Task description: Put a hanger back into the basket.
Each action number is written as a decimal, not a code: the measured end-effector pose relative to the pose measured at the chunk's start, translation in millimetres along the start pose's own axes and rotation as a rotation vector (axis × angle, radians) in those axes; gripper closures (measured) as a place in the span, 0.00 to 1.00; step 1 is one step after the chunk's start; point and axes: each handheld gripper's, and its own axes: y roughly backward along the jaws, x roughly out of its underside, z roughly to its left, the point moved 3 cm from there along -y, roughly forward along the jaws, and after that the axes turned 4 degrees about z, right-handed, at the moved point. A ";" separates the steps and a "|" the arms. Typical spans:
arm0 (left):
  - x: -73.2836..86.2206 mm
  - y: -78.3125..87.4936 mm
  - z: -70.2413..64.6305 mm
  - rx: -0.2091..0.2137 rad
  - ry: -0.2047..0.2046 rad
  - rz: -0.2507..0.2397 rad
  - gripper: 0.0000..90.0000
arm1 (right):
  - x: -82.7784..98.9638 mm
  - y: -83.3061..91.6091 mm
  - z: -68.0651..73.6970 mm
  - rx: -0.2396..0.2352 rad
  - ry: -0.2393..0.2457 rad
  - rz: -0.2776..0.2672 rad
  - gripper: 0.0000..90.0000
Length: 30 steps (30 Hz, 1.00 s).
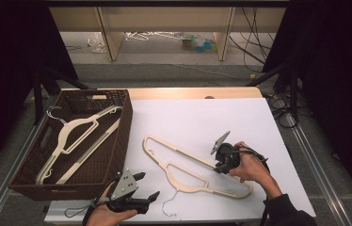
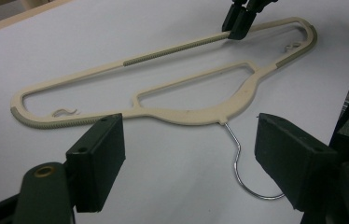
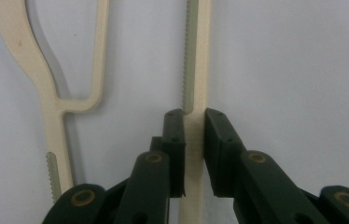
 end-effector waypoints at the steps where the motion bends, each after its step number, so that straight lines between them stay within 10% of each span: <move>1: -0.2 -0.4 -0.3 0.000 -0.003 -0.004 0.27 | 0.0 -0.3 0.1 0.001 -0.001 0.003 0.88; 16: -0.9 -13.9 0.4 -0.021 -0.046 0.027 0.28 | -3.9 19.0 3.7 0.032 0.031 -0.013 0.88; 30: 0.2 -60.5 -5.4 -0.027 -0.291 0.152 0.29 | -8.0 45.0 7.5 0.061 0.067 -0.040 0.88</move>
